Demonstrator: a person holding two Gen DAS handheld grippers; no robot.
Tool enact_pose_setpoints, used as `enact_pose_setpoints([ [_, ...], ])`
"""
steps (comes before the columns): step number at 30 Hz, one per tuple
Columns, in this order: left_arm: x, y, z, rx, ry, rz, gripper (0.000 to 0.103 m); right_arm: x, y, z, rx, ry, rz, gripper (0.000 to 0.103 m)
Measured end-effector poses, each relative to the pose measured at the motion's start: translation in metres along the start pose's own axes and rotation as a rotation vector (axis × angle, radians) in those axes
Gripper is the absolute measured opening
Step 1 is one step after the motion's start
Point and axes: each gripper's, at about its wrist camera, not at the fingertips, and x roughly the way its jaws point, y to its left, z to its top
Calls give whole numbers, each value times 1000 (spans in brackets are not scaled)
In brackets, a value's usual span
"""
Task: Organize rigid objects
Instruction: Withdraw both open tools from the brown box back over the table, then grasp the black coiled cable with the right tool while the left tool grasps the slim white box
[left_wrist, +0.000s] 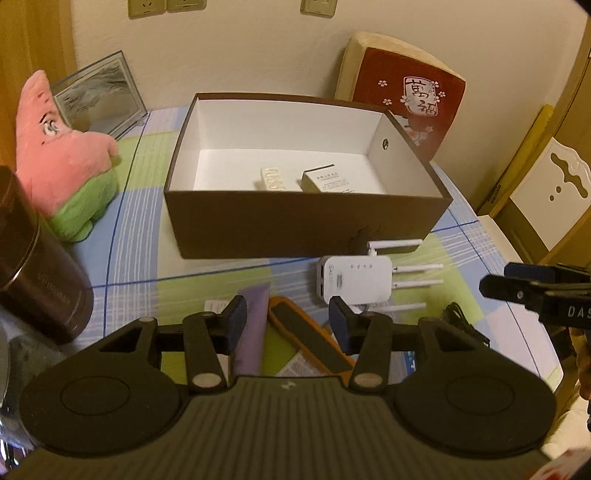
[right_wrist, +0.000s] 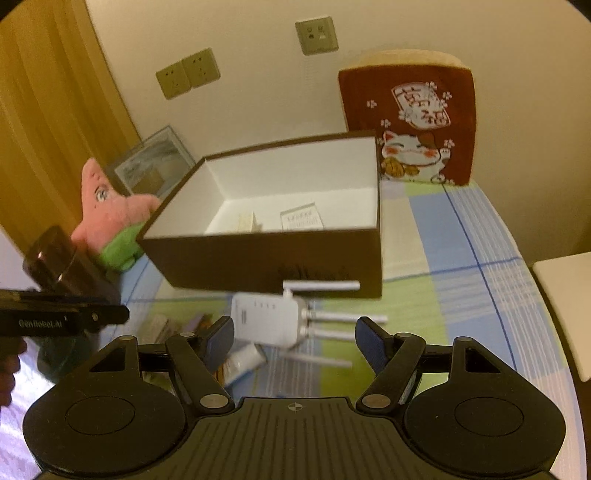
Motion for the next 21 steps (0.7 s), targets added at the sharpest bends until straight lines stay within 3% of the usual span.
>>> enact_pose_setpoints([
  [4, -4, 0, -11, 0, -5, 27, 53, -2, -5, -15, -12, 29, -7, 70],
  [21, 8, 5, -50, 1, 68, 80, 53, 8, -29, -57, -15, 117, -88, 70],
])
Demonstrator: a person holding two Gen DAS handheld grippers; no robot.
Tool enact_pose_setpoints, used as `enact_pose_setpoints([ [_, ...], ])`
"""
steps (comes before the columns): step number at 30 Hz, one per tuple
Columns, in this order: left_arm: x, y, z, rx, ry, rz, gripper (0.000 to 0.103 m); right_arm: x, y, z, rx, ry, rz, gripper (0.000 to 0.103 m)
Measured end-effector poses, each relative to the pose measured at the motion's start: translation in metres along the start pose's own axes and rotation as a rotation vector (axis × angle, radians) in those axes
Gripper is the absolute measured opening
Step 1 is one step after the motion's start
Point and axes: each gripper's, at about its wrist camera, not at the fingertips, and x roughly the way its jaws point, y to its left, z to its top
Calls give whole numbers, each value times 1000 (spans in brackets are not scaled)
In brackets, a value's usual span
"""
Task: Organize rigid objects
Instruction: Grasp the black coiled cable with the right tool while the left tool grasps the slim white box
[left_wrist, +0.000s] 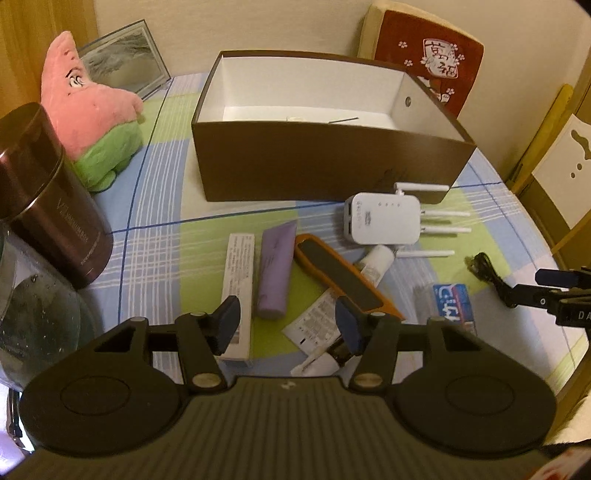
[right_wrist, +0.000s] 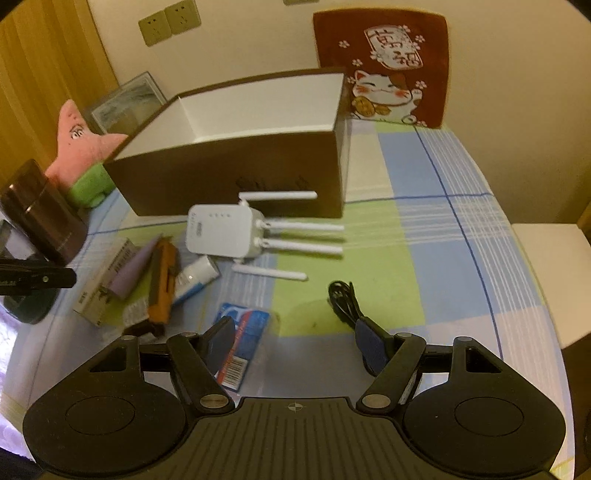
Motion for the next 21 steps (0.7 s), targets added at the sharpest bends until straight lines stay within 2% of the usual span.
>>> enact_pose_setpoints([
  [6, 7, 4, -9, -9, 15, 10, 53, 10, -10, -5, 4, 12, -26, 69],
  [14, 13, 10, -16, -18, 21, 26, 53, 27, -21, -8, -31, 8, -53, 54],
  [21, 18, 17, -19, -7, 8, 47, 53, 43, -29, -11, -64, 12, -86, 46],
])
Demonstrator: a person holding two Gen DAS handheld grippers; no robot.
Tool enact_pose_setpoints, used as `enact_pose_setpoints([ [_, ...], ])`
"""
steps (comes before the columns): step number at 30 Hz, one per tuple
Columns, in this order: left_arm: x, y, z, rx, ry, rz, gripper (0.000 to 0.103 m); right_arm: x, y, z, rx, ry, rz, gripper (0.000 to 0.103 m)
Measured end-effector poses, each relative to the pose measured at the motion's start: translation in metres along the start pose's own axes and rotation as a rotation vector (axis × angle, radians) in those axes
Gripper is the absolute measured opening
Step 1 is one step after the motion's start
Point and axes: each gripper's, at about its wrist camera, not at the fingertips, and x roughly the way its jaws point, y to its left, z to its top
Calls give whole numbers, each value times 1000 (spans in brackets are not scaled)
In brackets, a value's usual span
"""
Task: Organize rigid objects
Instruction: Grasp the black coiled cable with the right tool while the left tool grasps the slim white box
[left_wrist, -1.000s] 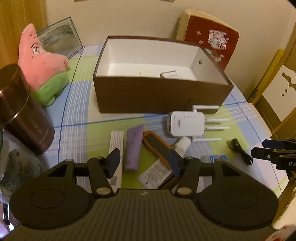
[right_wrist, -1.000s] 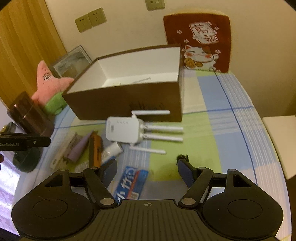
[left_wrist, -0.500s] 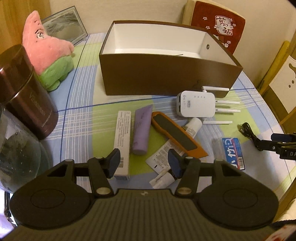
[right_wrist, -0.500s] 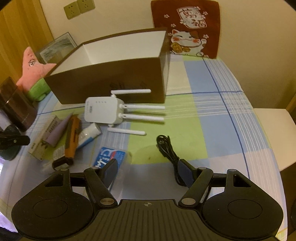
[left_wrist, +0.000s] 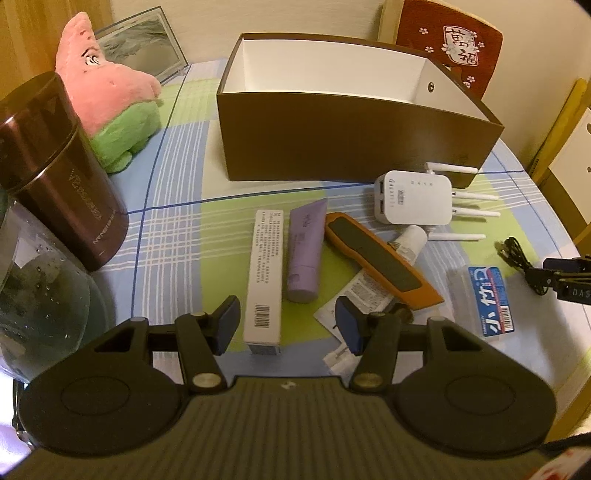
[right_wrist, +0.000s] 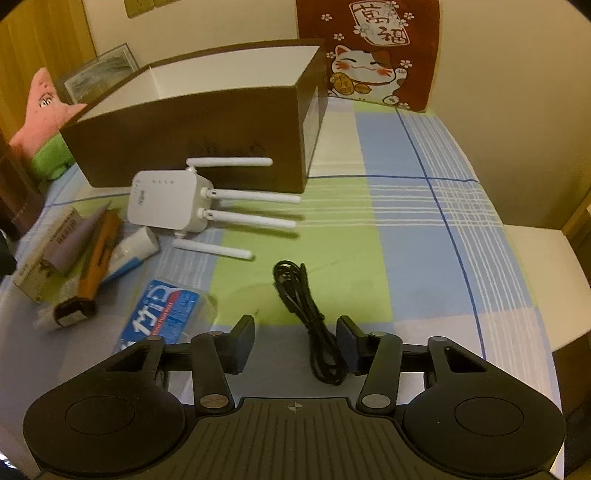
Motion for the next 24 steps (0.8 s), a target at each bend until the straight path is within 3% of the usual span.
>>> enact_pose_setpoints([
  [13, 42, 5, 2, 100, 45, 40, 51, 18, -3, -4, -21, 14, -27, 34],
  [19, 62, 10, -2, 101, 101, 36, 23, 19, -4, -7, -15, 30, -32, 25],
  [24, 57, 15, -12, 66, 110, 35, 22, 15, 0, -12, -20, 37, -19, 20],
])
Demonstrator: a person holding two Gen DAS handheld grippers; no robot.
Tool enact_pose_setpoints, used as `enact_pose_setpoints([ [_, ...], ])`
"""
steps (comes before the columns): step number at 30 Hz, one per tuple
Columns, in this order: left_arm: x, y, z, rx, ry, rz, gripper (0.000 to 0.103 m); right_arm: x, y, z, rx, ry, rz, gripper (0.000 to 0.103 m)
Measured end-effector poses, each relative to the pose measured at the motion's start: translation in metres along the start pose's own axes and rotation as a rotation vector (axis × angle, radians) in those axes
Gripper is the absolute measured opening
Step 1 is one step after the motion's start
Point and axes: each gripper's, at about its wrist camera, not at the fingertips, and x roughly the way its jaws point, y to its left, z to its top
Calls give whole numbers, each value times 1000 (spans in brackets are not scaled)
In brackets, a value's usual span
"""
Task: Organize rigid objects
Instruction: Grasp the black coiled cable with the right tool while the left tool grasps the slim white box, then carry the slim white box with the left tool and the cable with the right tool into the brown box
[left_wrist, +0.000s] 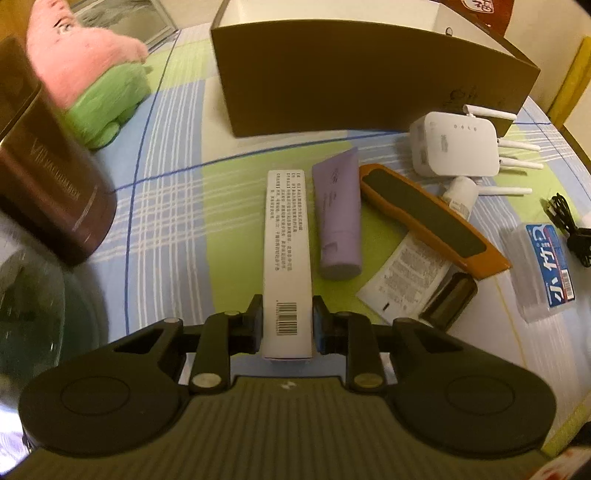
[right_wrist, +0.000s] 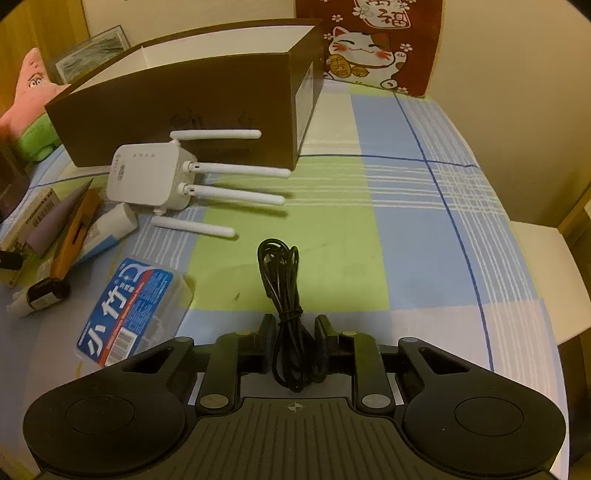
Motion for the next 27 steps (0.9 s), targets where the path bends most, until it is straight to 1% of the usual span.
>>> enact_pose_setpoints([
  [5, -11, 2, -17, -45, 35, 13, 23, -4, 6, -7, -4, 7, 17, 20],
  [8, -13, 3, -22, -51, 52, 6, 23, -4, 7, -7, -5, 3, 19, 21],
  [9, -12, 2, -22, -49, 53, 3, 25, -3, 6, -6, -5, 2, 18, 21],
  [11, -9, 2, -19, -38, 48, 4, 31, -1, 6, -3, -7, 3, 16, 22],
  [13, -7, 1, -13, -25, 33, 7, 35, 2, 6, 1, -15, -1, 11, 24],
  [16, -1, 1, -2, -20, 20, 11, 35, 7, 6, 5, -21, -8, 5, 28],
  [19, 5, 2, 6, -19, 17, 10, 34, 9, 9, 7, -49, -13, -6, 28],
  [21, 8, 3, 9, -21, 20, 10, 31, 9, 12, 6, -67, -10, -10, 28],
  [22, 9, 3, 9, -22, 21, 8, 25, 9, 12, 5, -67, -11, -9, 27],
  [23, 10, 3, 10, -25, 21, 2, 23, 9, 12, 4, -68, -14, -9, 24],
  [24, 10, 4, 10, -33, 20, 0, 23, 8, 13, 3, -73, -16, -6, 21],
  [25, 11, 4, 10, -38, 19, -1, 22, 7, 15, 2, -79, -16, 0, 12],
  [27, 11, 4, 10, -43, 15, -2, 22, 6, 18, 1, -96, -13, -6, 11],
])
